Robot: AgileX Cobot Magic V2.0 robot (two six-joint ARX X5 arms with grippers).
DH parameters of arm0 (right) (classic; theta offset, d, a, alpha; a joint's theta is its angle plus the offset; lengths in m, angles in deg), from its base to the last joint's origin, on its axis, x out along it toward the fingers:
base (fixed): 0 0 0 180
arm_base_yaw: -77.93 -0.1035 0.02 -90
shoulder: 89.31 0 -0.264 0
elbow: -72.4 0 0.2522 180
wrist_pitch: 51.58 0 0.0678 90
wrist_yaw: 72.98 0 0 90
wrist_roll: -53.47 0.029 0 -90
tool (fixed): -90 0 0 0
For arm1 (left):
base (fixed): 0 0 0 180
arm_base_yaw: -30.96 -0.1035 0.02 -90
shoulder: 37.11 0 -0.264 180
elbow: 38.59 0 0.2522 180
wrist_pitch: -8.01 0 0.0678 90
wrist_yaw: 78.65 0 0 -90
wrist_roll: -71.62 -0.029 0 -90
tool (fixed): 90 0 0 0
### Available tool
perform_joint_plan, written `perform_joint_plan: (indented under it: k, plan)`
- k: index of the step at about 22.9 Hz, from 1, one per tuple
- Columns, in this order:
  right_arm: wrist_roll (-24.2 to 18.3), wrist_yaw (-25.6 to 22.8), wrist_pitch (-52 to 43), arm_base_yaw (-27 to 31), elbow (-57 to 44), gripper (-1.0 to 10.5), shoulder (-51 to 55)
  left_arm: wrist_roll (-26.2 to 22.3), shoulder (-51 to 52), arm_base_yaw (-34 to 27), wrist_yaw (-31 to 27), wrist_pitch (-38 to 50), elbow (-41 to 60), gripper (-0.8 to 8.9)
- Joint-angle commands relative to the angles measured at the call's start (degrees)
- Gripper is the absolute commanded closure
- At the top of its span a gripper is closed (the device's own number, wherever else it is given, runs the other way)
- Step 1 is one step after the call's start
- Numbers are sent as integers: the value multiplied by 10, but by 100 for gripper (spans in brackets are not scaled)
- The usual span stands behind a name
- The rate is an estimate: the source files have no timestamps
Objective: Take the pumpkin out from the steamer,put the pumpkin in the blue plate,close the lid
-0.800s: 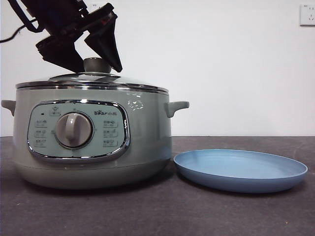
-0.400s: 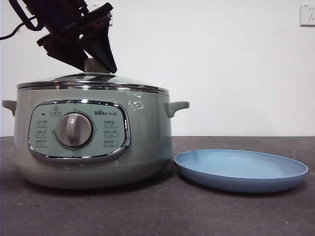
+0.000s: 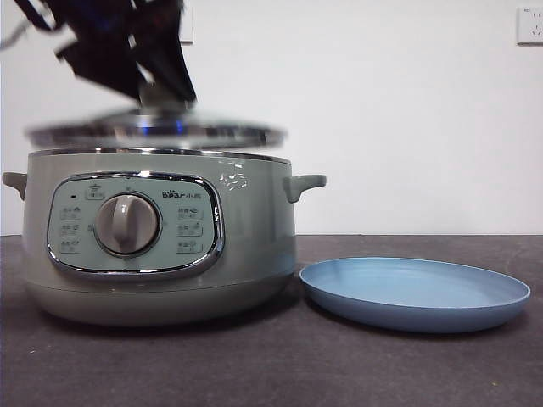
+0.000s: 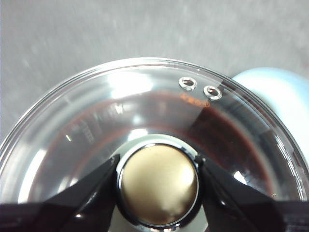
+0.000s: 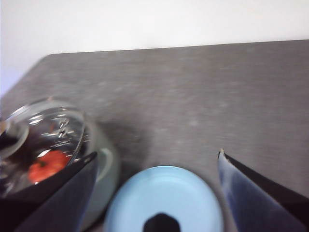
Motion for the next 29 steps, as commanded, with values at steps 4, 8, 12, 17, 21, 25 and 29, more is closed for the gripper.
perform_joint_plan:
  k: [4,8,12,17,21,25,29]
  plan:
    - [4,21,-7,-52,21,537,-61,-5,115,1,-52,21,-8,822]
    - [-2,20,-7,-121,55,534,-132,-5,184,1,-120,-12,-8,822]
    - [-22,20,-6,-191,111,466,-217,-6,245,1,-189,-50,-8,822]
    - [-52,15,31,-272,221,402,-346,-8,305,1,-298,-99,-8,822]
    - [-96,-46,146,-344,396,401,-504,-21,363,1,-389,-135,-8,822]
    - [-120,-122,201,-393,519,401,-624,-22,395,1,-418,-159,-8,822]
    - [-136,-159,189,-415,534,402,-685,-22,399,1,-419,-186,-8,822]
